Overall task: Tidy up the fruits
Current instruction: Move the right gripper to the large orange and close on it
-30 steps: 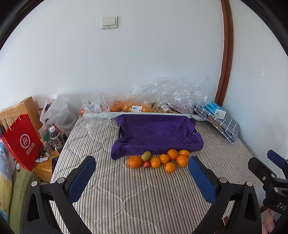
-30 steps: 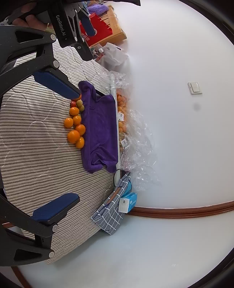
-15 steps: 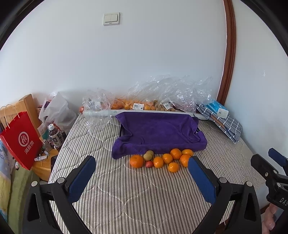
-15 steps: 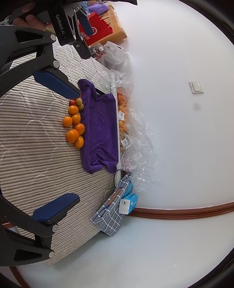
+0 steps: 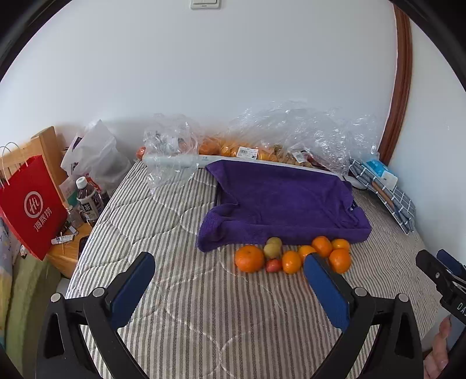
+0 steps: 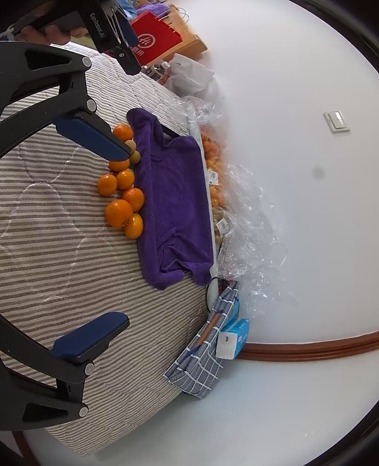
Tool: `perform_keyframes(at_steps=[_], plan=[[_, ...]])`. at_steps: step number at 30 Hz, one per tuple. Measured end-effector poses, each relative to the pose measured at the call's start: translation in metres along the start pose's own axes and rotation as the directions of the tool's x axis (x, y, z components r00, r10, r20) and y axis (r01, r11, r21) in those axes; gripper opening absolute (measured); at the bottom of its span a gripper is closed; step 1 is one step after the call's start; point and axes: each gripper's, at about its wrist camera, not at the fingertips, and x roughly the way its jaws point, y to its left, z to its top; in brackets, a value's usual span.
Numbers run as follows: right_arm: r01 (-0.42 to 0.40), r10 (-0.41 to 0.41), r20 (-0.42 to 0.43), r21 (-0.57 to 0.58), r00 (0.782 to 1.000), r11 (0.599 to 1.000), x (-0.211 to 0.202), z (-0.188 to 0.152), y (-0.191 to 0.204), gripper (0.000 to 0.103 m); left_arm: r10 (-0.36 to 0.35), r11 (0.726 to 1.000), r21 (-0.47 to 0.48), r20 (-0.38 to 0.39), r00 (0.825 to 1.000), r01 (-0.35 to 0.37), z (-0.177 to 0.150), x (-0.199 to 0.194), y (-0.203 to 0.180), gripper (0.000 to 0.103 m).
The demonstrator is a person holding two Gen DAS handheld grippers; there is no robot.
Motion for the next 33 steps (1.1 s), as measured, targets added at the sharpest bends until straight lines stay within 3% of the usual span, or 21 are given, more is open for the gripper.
perform_keyframes(at_steps=[3,7,12,18,31,33], plan=[[0.001,-0.001,-0.034,-0.010,0.999,1.000,0.022,-0.004,0.001,0.099,0.018,1.000,-0.016,-0.013,1.000,-0.018,-0.003,0.016,0.011,0.101],[0.007,-0.005,-0.096,0.016,0.995,1.000,0.051,-0.012,-0.004,0.098,-0.019,0.999,-0.031,-0.059,0.998,0.017,-0.005,0.036,0.021,0.098],[-0.009,0.009,-0.139,-0.002,0.990,1.000,0.083,-0.022,-0.005,0.083,0.011,1.000,0.018,-0.104,0.995,-0.009,-0.008,0.059,0.023,0.098],[-0.110,0.107,-0.187,-0.005,0.977,0.994,0.112,-0.031,0.003,0.073,0.026,0.999,0.027,-0.142,0.990,-0.022,-0.018,0.086,0.031,0.098],[-0.104,0.089,-0.225,-0.054,0.970,0.993,0.158,-0.034,0.027,0.052,-0.059,0.998,0.009,-0.184,0.981,0.061,-0.026,0.116,0.030,0.098],[-0.120,0.105,-0.217,-0.057,0.971,0.991,0.157,-0.032,0.027,0.042,-0.083,0.996,0.011,-0.186,0.979,0.087,-0.027,0.119,0.028,0.098]])
